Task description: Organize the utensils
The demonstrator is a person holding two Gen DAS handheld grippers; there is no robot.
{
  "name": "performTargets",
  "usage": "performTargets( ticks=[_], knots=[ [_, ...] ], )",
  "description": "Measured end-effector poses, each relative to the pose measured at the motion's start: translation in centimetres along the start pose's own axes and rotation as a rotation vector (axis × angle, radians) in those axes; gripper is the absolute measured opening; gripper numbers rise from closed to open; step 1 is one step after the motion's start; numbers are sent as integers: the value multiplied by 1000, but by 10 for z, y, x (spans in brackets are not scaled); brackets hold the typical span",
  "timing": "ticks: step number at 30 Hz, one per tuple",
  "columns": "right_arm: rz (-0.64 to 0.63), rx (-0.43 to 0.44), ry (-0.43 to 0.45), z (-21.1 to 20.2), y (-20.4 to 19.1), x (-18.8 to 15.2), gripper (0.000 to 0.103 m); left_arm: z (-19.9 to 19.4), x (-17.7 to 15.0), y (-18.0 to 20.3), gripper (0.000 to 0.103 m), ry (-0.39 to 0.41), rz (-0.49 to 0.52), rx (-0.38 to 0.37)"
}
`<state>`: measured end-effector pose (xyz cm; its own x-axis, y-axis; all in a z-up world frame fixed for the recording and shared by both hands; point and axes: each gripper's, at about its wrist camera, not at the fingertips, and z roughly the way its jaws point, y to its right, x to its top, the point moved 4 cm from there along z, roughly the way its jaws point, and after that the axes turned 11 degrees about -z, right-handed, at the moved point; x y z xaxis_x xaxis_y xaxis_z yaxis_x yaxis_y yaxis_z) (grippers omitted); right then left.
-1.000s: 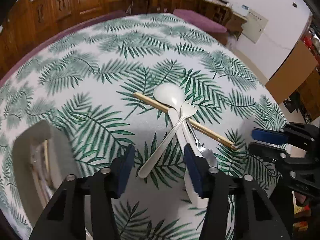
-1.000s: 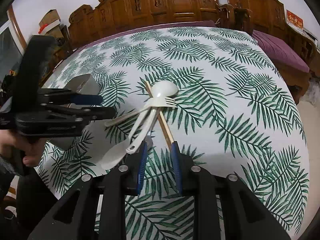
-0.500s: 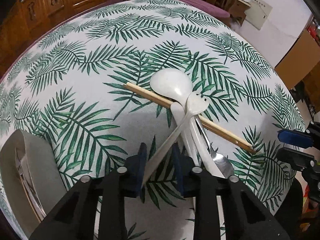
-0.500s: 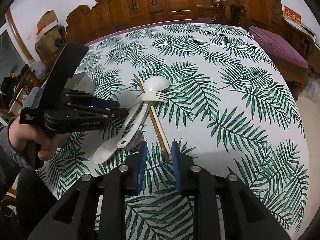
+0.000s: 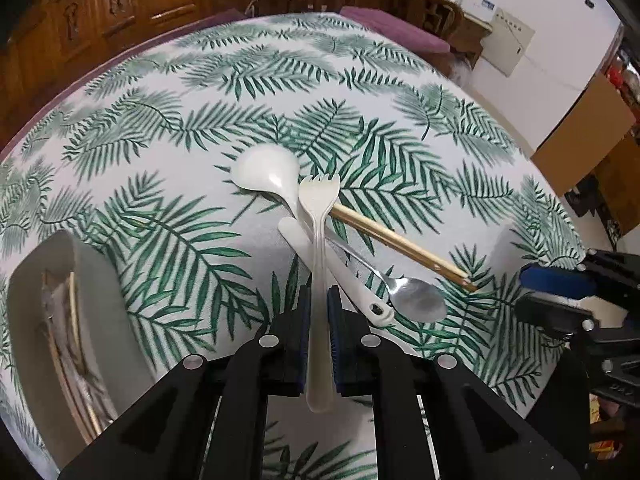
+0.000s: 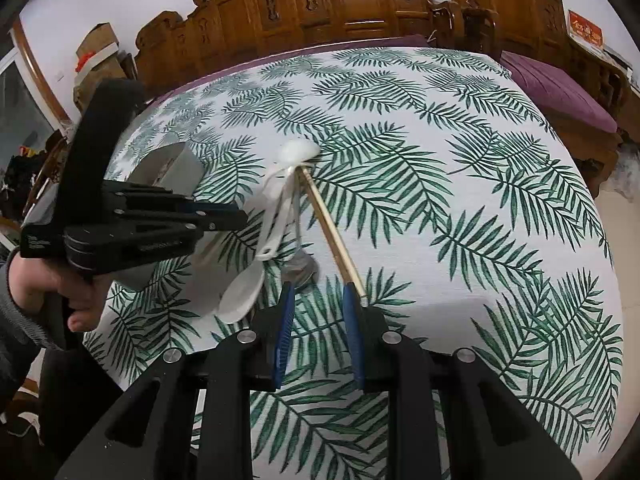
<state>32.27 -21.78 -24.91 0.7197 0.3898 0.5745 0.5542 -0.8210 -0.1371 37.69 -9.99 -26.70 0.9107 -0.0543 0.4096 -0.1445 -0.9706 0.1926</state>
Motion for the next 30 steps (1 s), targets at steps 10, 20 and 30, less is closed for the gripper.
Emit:
performTargets(
  ticks=[10,20,30],
  knots=[
    [-9,10,8,4,-18,6,27,-54,-17,-3,8,78,-21,-29],
    [-46,-9,-24,34,-23,12,27,-90,-43,-15,8,121,-37,-23],
    [-176,-53,-93,65,-32,19,27,-92,-60,-26,8,105,-54,-12]
  ],
)
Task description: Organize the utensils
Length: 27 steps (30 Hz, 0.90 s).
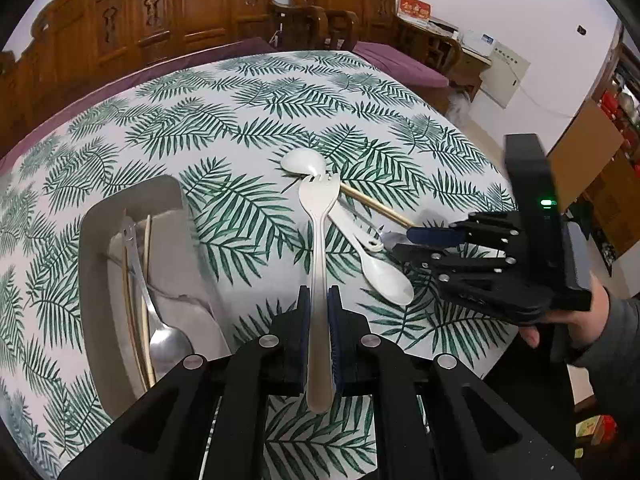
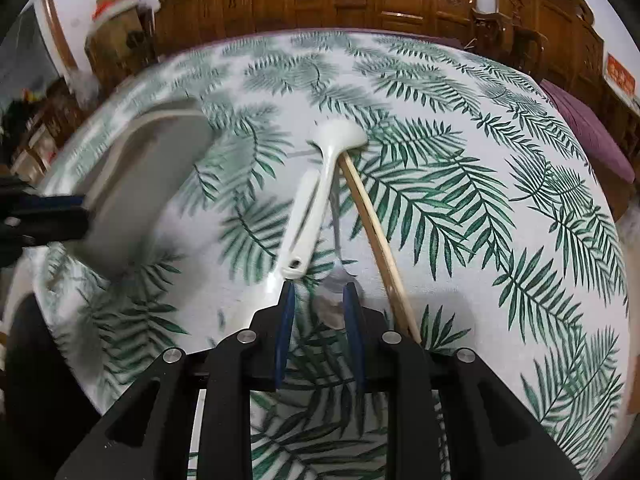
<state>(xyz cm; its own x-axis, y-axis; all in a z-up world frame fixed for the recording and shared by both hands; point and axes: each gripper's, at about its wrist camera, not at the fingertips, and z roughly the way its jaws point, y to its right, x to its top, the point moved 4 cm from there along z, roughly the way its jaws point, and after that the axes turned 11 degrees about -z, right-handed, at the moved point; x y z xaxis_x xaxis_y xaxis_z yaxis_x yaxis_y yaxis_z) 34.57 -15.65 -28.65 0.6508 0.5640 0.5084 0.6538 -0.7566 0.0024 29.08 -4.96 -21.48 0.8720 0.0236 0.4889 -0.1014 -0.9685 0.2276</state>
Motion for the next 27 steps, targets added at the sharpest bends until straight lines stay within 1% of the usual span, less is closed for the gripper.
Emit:
performTargets(
  ticks=[5,9,14,18,23,27],
  knots=[
    [-48,-22,-31,12,3,-1,27,-2,-2,-3,8,2,-2,7],
    [-75,-32,-35,15,4,0,26,-4,-4,-5,8,3,-6,10],
    [-99,-25,-29,14,5,2,11,-6,-5,-6,8,6,-5,11],
    [-105,-16,-27,9,7,5,4,-10,-6,-8,8,14,-8,11],
    [-100,5,-27,1,7,1,3,-18,-7,-9,8,29,-15,14],
    [-85,20,-11,-9,3,0,3,-24,-7,-14,8,41,-27,21]
  ],
)
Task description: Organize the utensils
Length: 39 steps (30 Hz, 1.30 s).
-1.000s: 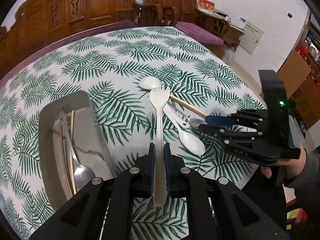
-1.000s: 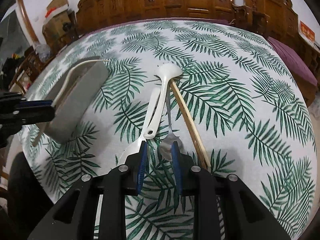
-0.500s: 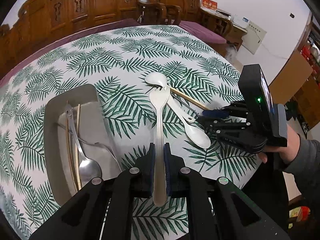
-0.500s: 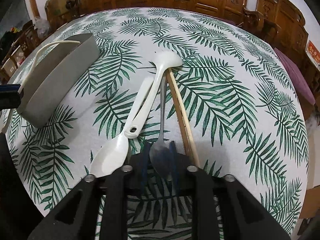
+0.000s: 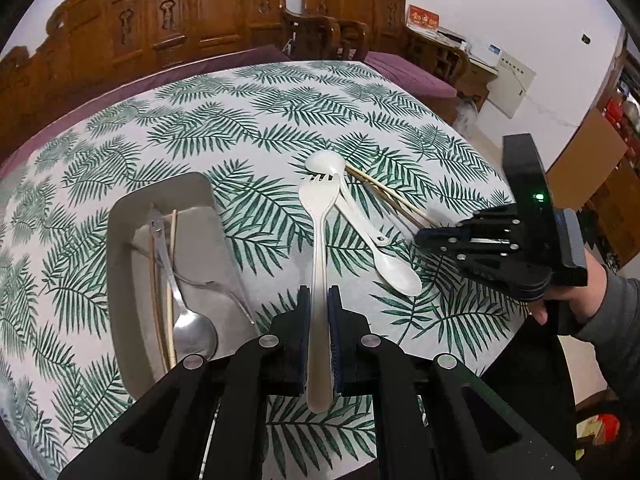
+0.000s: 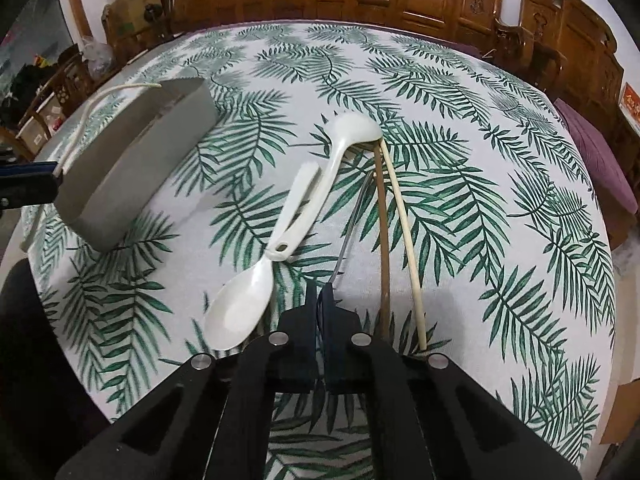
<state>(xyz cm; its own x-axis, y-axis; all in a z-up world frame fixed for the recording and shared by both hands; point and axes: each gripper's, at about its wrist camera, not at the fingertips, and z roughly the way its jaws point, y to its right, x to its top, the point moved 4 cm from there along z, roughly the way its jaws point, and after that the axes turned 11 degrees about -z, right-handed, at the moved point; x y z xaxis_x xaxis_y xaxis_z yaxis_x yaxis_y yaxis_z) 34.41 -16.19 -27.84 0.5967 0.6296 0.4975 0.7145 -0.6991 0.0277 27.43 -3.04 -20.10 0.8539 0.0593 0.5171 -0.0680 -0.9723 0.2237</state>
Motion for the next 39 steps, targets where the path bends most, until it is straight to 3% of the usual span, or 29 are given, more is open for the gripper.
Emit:
performTargets(
  ticks=[19,39],
  knots=[
    [14,20,125,-64,-21,24,3,-13,4,-72,8,33,-114,82],
    [-35,75,152,-61,-52,58,3,48,25,-108,8,-51,-177,137]
  ],
)
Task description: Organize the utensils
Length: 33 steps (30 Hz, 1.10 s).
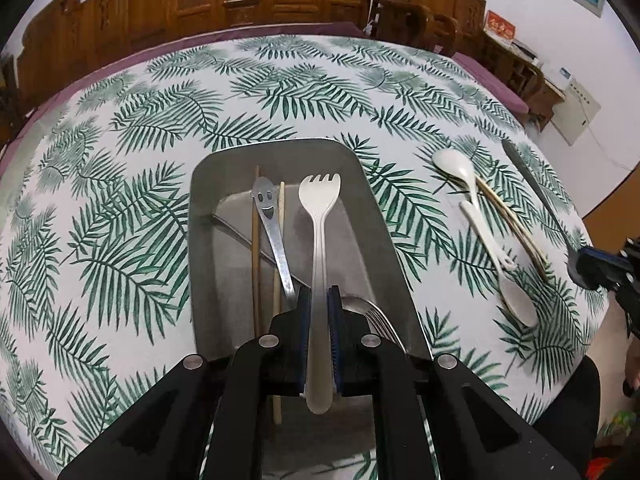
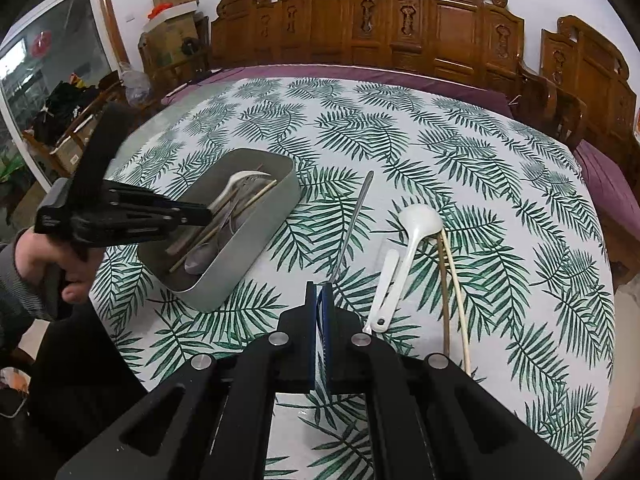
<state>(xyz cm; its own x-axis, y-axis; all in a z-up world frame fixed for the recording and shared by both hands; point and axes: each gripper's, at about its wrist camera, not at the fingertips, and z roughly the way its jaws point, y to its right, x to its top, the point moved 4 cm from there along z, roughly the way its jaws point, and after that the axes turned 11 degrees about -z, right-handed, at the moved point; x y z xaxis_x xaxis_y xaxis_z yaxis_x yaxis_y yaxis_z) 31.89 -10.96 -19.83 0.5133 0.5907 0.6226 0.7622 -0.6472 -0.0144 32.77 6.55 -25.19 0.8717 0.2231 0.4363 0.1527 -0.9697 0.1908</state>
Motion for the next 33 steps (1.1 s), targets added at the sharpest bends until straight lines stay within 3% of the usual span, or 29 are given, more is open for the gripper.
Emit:
performTargets(
  ticks=[7,11,33],
  knots=[
    [-3,17,-10,7,-4,1,3,15,3,2,8,-21,2,15],
    [-8,26,-10,10,-9,6,3,8,4,-1,14,-8,-13,6],
    [-99,131,-8,49,-87,70,3,-95,-13,-61,21,150,-81,-6]
  ],
)
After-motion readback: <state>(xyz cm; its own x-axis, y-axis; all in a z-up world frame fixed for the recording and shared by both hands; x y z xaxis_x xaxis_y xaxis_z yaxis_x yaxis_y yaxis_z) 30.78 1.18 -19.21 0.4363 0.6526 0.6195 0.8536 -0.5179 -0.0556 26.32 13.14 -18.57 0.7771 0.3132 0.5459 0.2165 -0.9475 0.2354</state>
